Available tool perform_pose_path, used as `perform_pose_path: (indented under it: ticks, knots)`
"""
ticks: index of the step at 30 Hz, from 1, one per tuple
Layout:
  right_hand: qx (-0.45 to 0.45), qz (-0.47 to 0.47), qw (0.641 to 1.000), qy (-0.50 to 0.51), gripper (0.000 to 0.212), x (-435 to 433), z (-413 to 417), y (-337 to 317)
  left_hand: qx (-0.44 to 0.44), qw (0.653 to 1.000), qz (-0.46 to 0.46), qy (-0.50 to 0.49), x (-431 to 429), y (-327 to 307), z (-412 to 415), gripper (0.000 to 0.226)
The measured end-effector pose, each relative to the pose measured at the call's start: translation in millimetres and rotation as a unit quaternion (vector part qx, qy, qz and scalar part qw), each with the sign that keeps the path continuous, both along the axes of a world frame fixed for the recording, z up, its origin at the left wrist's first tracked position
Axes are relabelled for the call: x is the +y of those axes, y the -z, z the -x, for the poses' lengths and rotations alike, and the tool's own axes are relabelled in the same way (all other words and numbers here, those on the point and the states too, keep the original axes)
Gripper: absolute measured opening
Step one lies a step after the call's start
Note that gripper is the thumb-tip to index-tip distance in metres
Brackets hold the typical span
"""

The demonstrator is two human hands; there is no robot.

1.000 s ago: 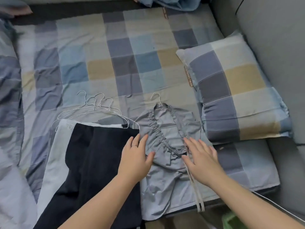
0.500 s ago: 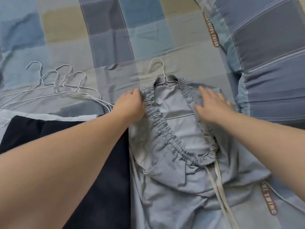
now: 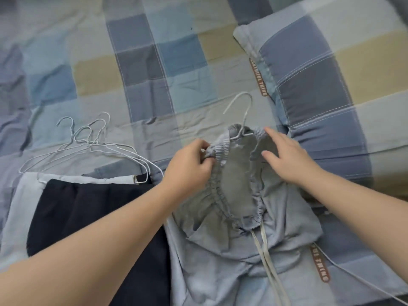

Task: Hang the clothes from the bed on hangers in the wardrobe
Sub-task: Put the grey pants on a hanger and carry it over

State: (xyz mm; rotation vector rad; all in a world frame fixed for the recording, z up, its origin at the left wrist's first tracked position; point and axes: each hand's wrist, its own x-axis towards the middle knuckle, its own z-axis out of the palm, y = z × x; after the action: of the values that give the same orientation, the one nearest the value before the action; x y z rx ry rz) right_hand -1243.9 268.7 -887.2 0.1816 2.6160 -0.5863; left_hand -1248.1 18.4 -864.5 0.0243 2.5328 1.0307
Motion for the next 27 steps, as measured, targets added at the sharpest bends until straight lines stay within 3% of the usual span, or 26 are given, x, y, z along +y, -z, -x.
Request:
perform_pose_path:
  ticks: [12, 19, 27]
  knots:
    - [0.139, 0.131, 0.980, 0.052, 0.022, 40, -51, -256, 0.073, 0.995, -0.061, -0.015, 25, -256, -66, 0.023]
    - [0.219, 0.220, 0.949, 0.057, 0.021, 23, -93, -395, 0.129, 0.988, -0.076, -0.026, 3, -391, -92, 0.016]
    - [0.365, 0.168, 0.915, -0.042, 0.016, -26, -97, -491, 0.250, 0.967, -0.030, -0.041, -33, -494, -104, 0.017]
